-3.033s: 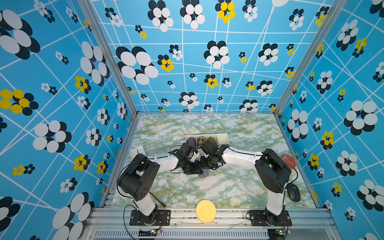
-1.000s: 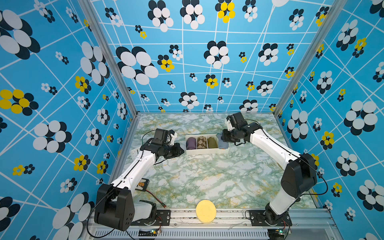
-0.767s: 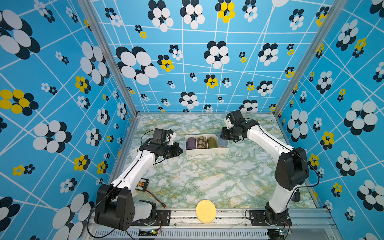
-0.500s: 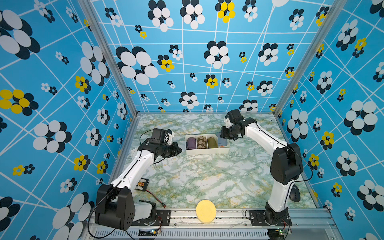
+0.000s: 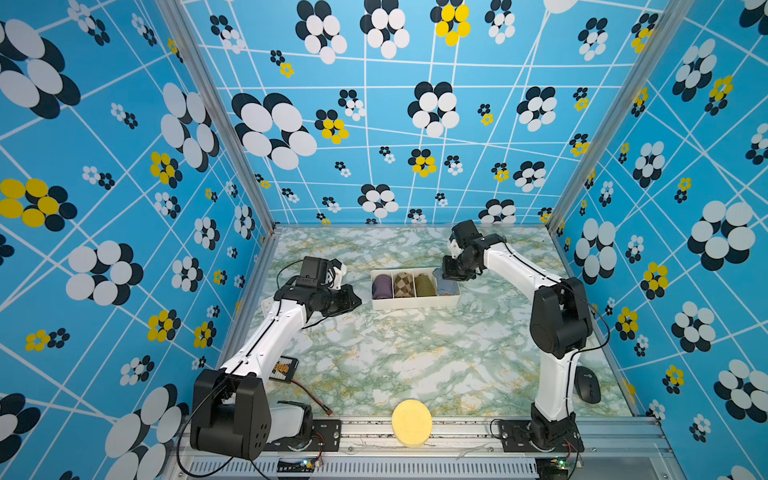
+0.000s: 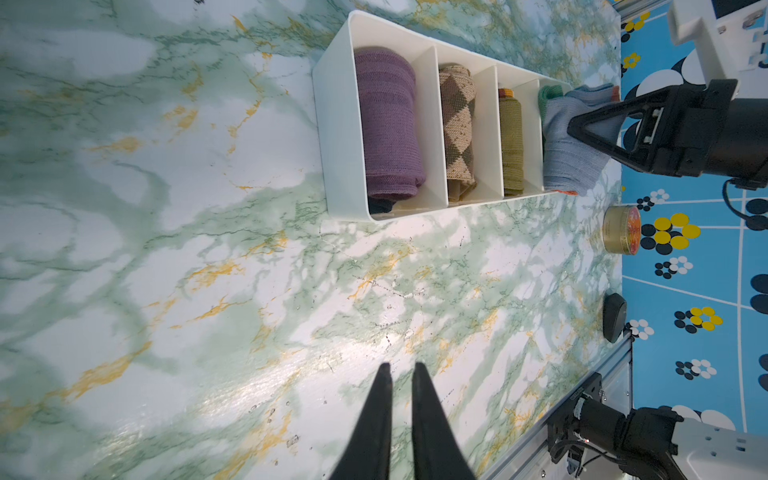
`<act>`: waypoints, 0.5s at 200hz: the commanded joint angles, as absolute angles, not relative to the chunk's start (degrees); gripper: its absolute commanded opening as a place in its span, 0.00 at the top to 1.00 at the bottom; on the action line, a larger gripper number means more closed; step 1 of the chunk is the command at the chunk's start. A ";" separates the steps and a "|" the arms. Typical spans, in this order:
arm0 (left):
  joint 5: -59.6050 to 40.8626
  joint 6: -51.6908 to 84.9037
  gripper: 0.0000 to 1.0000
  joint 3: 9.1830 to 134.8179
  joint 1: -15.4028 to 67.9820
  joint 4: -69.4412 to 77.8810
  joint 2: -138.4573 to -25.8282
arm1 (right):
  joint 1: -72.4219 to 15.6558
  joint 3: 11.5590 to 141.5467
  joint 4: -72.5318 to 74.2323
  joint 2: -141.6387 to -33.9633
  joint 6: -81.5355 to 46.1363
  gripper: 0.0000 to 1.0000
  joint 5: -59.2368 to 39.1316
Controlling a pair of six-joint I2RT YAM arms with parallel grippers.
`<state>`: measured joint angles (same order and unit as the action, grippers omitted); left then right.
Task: Roll the socks
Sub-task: 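Lift the roll with the right gripper and carry it toward the white organizer, then lower the roll upright into the empty organizer slot with the right gripper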
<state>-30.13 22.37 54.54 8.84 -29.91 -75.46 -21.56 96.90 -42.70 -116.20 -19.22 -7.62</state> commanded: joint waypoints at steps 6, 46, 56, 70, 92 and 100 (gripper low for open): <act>-31.07 20.92 0.86 56.04 8.33 -31.38 -76.27 | -21.18 98.77 -45.95 -117.85 -17.45 1.00 -3.75; -31.11 20.90 0.86 56.42 8.30 -31.46 -76.63 | -21.16 99.64 -46.49 -119.47 -17.05 1.00 -2.81; -31.11 20.92 0.86 56.40 8.28 -31.46 -76.64 | -21.18 99.84 -46.49 -119.84 -17.05 1.00 -2.99; -31.11 21.01 0.86 56.33 8.35 -31.46 -76.64 | -21.18 100.15 -46.43 -120.28 -17.22 1.00 -3.08; -31.03 20.96 0.86 56.33 8.28 -31.47 -76.74 | -21.25 100.84 -46.23 -120.83 -17.56 1.00 -3.17; -31.03 20.94 0.86 56.34 8.26 -31.46 -76.81 | -21.35 101.21 -46.23 -121.17 -17.71 1.00 -3.16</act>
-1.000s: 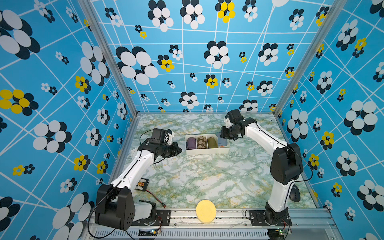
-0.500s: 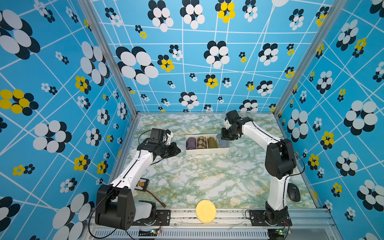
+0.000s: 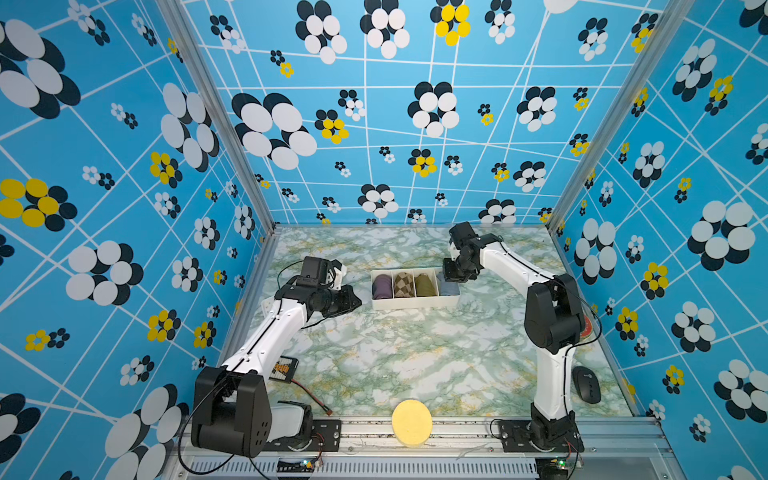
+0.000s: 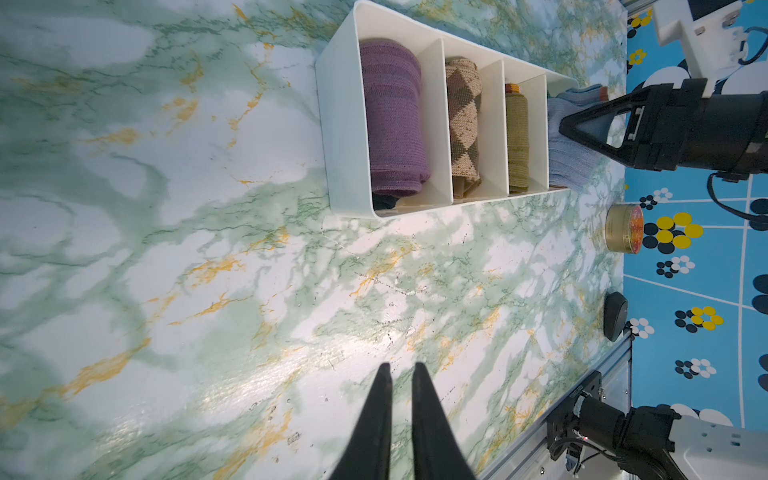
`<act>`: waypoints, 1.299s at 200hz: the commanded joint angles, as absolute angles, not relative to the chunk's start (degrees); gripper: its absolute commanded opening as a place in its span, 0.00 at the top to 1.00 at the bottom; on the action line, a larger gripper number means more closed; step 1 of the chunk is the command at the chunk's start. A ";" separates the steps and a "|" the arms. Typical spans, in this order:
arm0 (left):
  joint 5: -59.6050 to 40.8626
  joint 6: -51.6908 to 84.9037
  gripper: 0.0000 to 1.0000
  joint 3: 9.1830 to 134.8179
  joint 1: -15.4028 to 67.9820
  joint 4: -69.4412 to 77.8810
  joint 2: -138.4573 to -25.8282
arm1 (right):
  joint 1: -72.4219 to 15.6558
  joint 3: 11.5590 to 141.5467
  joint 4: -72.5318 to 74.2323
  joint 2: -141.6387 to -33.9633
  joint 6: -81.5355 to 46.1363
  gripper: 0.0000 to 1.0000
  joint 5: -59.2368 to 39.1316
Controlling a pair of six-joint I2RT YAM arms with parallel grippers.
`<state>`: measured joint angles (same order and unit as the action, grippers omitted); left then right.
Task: Roll the socks
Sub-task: 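Lower the roll upright into the empty organizer slot with the right gripper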
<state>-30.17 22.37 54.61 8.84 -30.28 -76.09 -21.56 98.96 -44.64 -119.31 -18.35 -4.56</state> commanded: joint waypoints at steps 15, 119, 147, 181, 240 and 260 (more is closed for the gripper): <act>-31.11 21.01 0.86 56.33 8.34 -31.38 -77.15 | -21.56 101.98 -46.27 -121.88 -18.01 1.00 -2.78; -31.20 20.93 0.86 56.60 8.30 -31.15 -78.04 | -24.25 106.74 -49.38 -128.72 -18.17 1.00 0.09; -31.29 20.93 0.86 56.69 8.27 -31.11 -78.34 | -24.35 106.70 -49.57 -129.81 -18.59 1.00 0.35; -31.24 20.92 0.85 56.60 8.22 -31.11 -78.40 | -24.43 106.79 -49.40 -129.72 -19.41 0.96 1.00; -30.69 20.83 0.79 56.25 8.27 -30.94 -78.79 | -24.99 106.89 -49.31 -129.20 -20.54 0.71 2.82; -30.08 20.53 0.79 56.06 8.28 -31.20 -78.92 | -25.28 106.94 -49.22 -129.11 -20.82 0.67 3.56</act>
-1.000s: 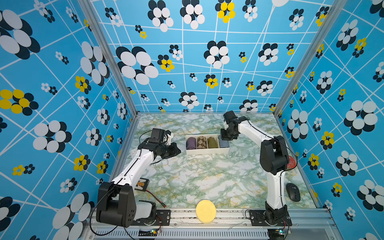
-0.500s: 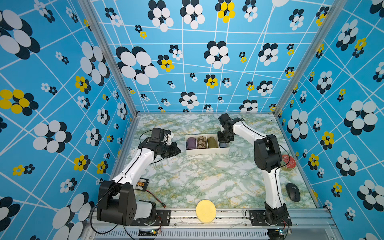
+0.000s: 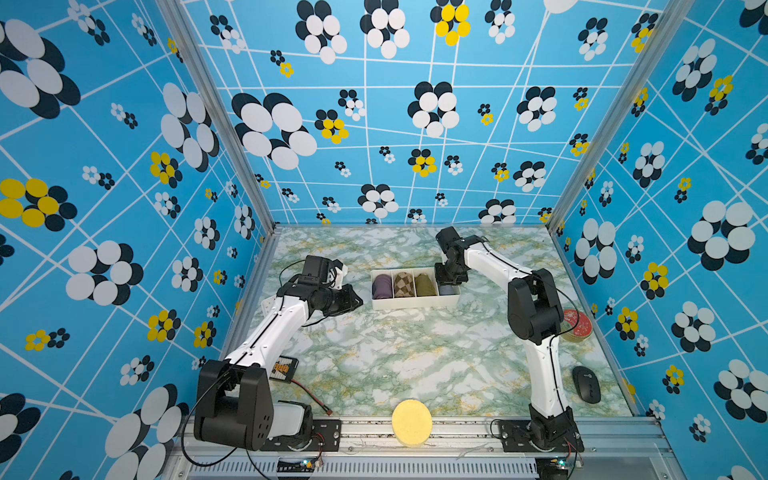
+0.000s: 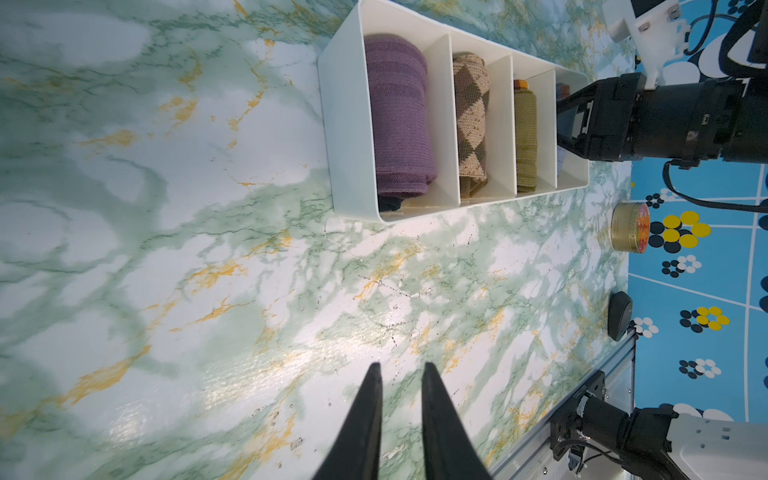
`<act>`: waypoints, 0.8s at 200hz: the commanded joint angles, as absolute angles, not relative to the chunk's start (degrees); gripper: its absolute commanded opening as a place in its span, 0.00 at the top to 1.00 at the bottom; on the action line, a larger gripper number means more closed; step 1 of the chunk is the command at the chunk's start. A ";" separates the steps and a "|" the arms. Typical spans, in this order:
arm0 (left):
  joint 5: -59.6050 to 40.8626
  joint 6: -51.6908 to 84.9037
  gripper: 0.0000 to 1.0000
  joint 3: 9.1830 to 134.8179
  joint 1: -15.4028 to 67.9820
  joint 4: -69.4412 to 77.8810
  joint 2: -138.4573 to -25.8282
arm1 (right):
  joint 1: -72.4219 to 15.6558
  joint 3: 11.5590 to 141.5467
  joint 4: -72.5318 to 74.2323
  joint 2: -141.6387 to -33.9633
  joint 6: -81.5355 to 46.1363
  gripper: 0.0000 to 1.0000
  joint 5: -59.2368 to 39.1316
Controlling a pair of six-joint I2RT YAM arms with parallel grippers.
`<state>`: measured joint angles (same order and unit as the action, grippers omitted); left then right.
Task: Roll the socks
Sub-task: 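Lower the roll upright into the empty organizer slot with the right gripper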
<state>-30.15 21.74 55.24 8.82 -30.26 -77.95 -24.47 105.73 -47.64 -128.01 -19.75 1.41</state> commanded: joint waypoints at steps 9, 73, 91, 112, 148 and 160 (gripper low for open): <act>-29.85 20.40 0.79 55.99 8.29 -31.28 -78.99 | -25.39 106.91 -49.17 -128.93 -21.00 0.66 3.78; -24.83 19.75 0.78 52.03 8.31 -28.04 -76.64 | -26.42 106.83 -47.73 -127.82 -21.71 0.54 6.33; -23.03 19.38 0.77 50.71 8.34 -27.20 -75.37 | -26.54 106.85 -47.22 -127.41 -21.79 0.52 6.75; -21.65 19.08 0.76 49.76 8.29 -26.82 -74.43 | -26.57 106.67 -46.44 -126.92 -21.88 0.50 6.98; -21.66 18.90 0.76 49.39 8.35 -26.54 -74.27 | -26.88 106.69 -44.76 -125.71 -21.93 0.45 6.81; -21.77 18.86 0.76 49.39 8.35 -26.59 -74.44 | -26.98 107.17 -44.76 -125.62 -21.88 0.44 6.77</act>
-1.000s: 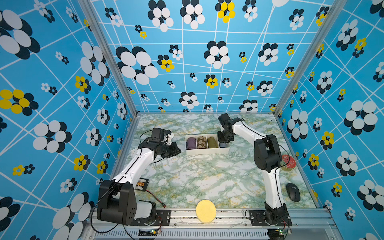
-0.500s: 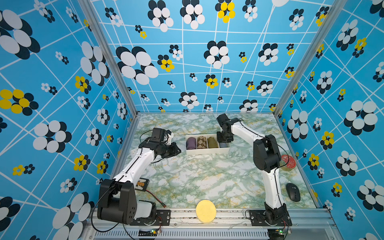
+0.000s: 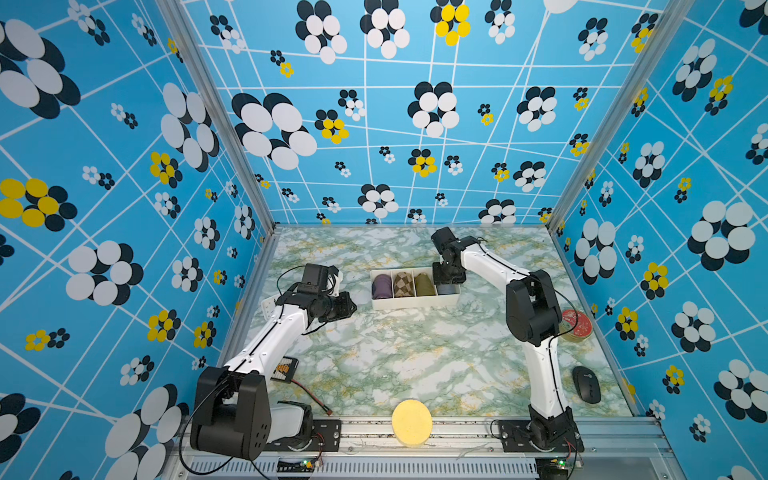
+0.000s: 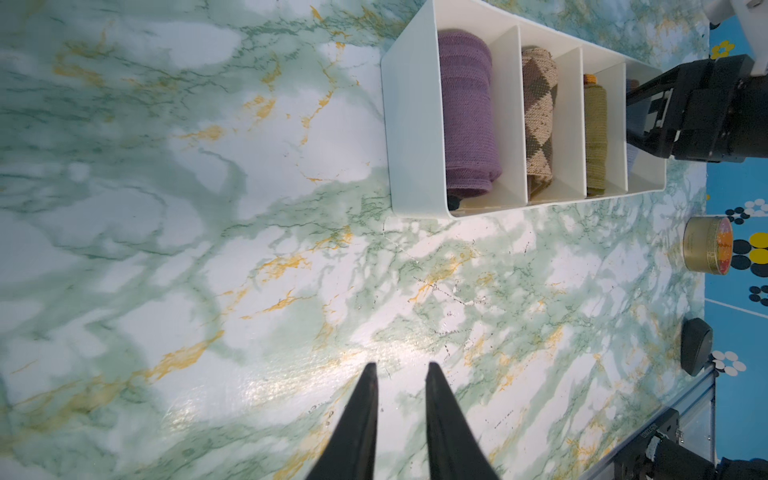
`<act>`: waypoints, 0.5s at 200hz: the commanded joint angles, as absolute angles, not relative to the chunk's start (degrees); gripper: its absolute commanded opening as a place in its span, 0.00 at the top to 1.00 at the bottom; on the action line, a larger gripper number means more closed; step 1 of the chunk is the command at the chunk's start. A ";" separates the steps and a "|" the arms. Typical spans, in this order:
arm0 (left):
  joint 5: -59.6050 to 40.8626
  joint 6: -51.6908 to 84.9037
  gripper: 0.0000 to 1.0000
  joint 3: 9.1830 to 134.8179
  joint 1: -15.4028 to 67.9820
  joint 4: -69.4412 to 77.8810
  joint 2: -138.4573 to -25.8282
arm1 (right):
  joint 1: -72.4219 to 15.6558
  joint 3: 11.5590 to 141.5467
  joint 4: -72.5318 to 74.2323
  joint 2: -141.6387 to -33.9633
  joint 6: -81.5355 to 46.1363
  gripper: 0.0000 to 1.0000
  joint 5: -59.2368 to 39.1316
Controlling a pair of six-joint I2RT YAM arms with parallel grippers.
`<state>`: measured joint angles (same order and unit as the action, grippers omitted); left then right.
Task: Roll the socks
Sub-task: 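Lower the roll upright into the empty organizer slot with the right gripper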
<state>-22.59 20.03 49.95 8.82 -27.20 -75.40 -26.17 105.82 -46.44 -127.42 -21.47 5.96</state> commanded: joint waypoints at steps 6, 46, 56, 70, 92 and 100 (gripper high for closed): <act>-21.79 18.81 0.76 49.48 8.34 -26.57 -74.53 | -26.94 107.43 -44.81 -125.60 -21.88 0.43 6.82; -21.97 18.67 0.76 49.57 8.35 -26.67 -74.62 | -27.30 108.01 -44.88 -125.41 -21.71 0.39 7.45; -21.97 18.68 0.76 49.57 8.35 -26.69 -74.62 | -27.27 108.08 -44.83 -125.42 -21.71 0.39 7.60; -21.97 18.66 0.76 49.66 8.35 -26.73 -74.62 | -27.39 108.03 -44.78 -125.29 -21.71 0.39 7.99; -21.96 18.55 0.76 49.75 8.34 -26.83 -74.61 | -27.67 107.39 -43.68 -125.02 -21.63 0.39 8.66; -21.97 18.55 0.76 49.76 8.34 -26.82 -74.66 | -27.75 107.21 -43.23 -125.07 -21.62 0.39 8.70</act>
